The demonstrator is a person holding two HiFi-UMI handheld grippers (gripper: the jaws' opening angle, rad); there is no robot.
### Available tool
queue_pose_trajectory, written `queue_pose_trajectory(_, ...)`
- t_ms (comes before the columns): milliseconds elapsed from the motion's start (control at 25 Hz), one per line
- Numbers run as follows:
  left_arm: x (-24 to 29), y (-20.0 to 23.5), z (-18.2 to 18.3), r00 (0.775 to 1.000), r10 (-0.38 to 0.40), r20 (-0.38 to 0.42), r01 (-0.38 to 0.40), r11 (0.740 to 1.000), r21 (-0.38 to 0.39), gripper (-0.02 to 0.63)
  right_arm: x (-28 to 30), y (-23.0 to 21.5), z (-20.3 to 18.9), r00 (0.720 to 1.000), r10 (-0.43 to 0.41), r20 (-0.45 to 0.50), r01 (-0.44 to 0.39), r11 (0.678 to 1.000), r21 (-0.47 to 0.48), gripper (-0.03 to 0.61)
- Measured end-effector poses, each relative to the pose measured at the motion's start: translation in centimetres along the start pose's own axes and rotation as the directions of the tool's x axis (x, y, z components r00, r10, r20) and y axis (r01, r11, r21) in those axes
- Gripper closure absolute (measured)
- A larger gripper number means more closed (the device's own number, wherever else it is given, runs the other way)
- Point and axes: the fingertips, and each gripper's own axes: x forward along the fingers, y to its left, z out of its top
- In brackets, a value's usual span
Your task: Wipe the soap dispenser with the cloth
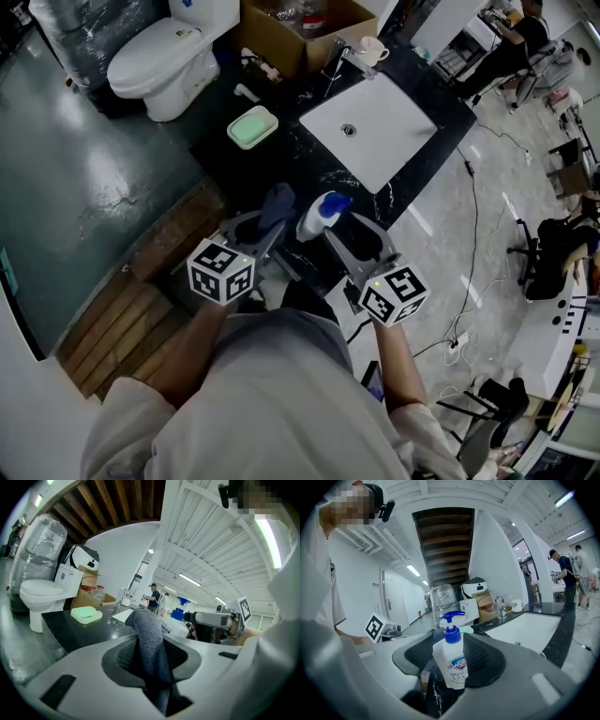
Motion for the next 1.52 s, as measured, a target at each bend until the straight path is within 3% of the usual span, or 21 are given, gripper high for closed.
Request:
queue_pose_trajectory(120, -1.0, 0.1, 0.4, 0.999, 0.017, 0.028, -0.017, 1.000, 0.010, 0.523, -1.3, 0.1, -0.6, 0.999, -0.040, 0.013, 0.040, 0.999, 0.006, 0.410)
queue_pose_trajectory(480, -5.3, -2.6, 2.3, 0.992, 0.018, 0.126, -0.028, 0.997, 0.078, 0.523, -4.5, 2.0, 0.0, 0.988, -0.145, 0.055, 0.148, 0.988, -0.052, 0.578)
queue_pose_trajectory(880, -7.4, -5.7, 4.4, 0.982, 0.040, 0.187, -0.064, 0.990, 0.123, 0.523, -7.4, 3.5, 1.8, 0.988, -0.113, 0.102, 0.122, 0.989, -0.087, 0.579)
queue_pose_trajectory(1160, -7.5, -9.3, 4.0, 0.979, 0.073, 0.192, -0.096, 0.989, 0.116, 0.523, -11.9, 3.4, 2.0, 0.986, -0.121, 0.117, 0.136, 0.982, -0.133, 0.580)
queue_pose_trajectory(1520, -8.5, -14.0, 1.3, 0.972, 0.134, 0.194, -0.154, 0.984, 0.092, 0.523, -17.0, 4.1, 0.2, 0.991, -0.075, 0.106, 0.091, 0.984, -0.152, 0.580)
